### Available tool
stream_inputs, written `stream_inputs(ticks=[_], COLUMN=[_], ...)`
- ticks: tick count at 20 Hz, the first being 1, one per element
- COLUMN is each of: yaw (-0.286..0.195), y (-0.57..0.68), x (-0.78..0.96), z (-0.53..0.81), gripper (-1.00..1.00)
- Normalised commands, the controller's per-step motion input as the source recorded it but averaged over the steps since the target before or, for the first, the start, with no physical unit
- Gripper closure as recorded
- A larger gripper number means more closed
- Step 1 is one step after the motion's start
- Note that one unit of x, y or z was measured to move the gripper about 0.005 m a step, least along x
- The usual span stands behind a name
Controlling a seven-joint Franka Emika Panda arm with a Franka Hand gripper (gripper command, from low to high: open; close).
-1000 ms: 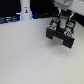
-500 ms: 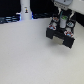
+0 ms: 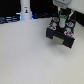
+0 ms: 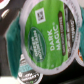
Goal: Open the kcup holder, insert the kcup into the holder, and close the kcup holder
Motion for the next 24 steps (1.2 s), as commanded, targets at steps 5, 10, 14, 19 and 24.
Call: stream_inputs(ticks=[5, 10, 14, 19, 24], yaw=[0.007, 0.007, 0.004, 0.007, 0.025], y=[0.01, 0.04, 0.1, 0.13, 0.12], x=[0.02, 0.04, 0.14, 0.11, 0.14], z=[-0.21, -0.22, -0.18, -0.06, 0.2], gripper=[1.0, 1.0, 1.0, -1.0, -1.0])
